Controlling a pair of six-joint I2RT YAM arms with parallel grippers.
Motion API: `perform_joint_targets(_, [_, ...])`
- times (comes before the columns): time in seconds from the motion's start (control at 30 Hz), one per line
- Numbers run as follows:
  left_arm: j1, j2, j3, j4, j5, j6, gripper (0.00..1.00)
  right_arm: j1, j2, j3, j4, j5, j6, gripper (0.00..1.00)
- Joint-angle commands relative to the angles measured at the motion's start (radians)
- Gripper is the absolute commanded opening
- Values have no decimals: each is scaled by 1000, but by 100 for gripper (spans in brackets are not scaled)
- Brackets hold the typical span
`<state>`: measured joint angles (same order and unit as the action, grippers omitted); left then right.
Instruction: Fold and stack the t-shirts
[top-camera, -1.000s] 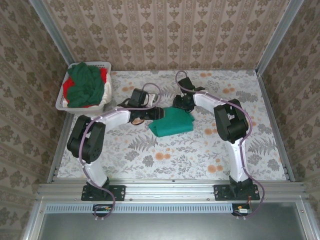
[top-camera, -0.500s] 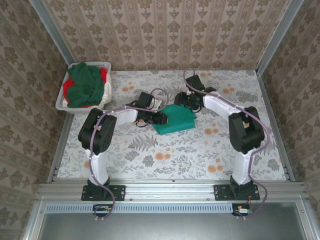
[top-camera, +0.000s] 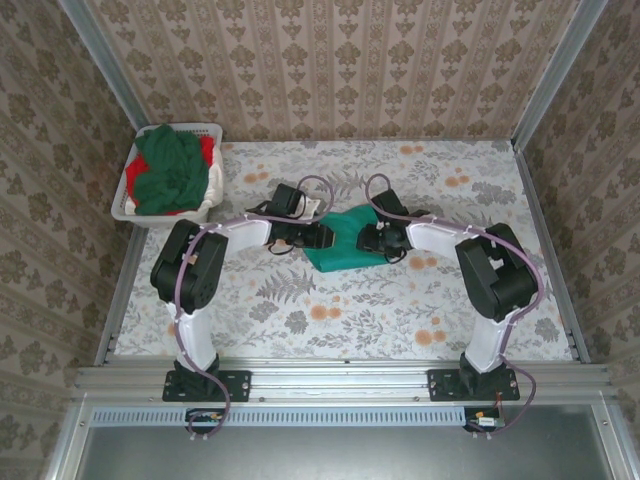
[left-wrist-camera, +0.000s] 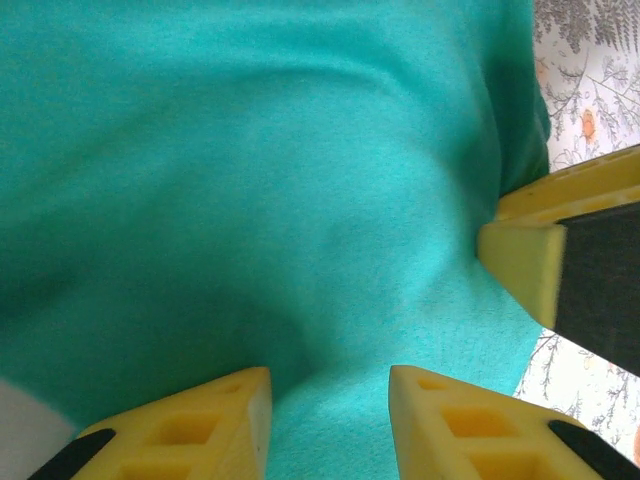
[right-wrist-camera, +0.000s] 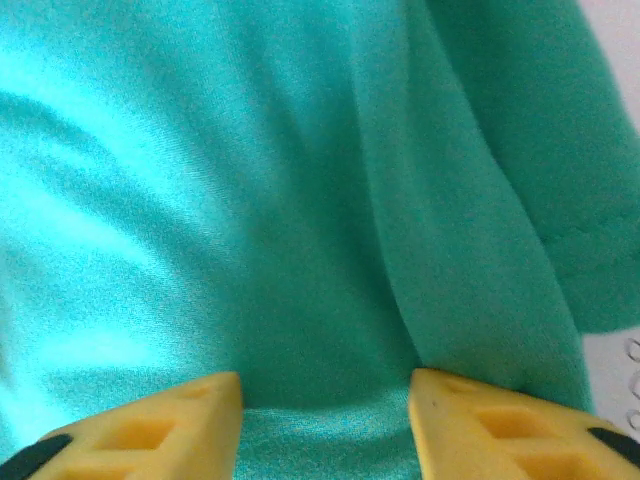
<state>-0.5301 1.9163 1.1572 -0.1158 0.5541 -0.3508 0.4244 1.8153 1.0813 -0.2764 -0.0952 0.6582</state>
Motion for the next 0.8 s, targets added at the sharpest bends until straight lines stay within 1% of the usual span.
perform_joint_targets(0.0, [13, 16, 20, -35, 19, -4, 37, -1, -89, -70, -21, 64, -9, 58])
perform_joint_targets(0.1, [12, -11, 12, -21, 17, -20, 37, 13, -135, -104, -9, 64, -12, 57])
perform_joint_targets(0.17, [-2, -50, 8, -21, 3, -28, 37, 28, -147, -120, 1, 60, -15, 49])
perform_joint_targets(0.3, [-72, -160, -27, -21, -38, -19, 38, 45, -154, -142, 10, 69, -11, 40])
perform_joint_targets(0.37, [-100, -197, -74, 15, -47, -36, 39, 45, -165, -147, -13, 93, -4, 39])
perform_joint_targets(0.43, [-112, -210, -130, 64, -28, -70, 39, 46, -200, -162, -13, 95, 0, 39])
perform_joint_targets(0.5, [-120, -207, -196, 146, -3, -112, 38, 49, -238, -191, 16, 95, 3, 40])
perform_joint_targets(0.57, [-123, -178, -234, 201, 11, -134, 37, 47, -231, -204, 25, 106, -1, 40])
perform_joint_targets(0.7, [-120, -84, -250, 228, 46, -142, 33, 20, -155, -192, -6, 118, -13, 40])
perform_joint_targets(0.77, [-113, -62, -258, 228, 50, -144, 32, 1, -140, -191, -13, 125, -19, 40])
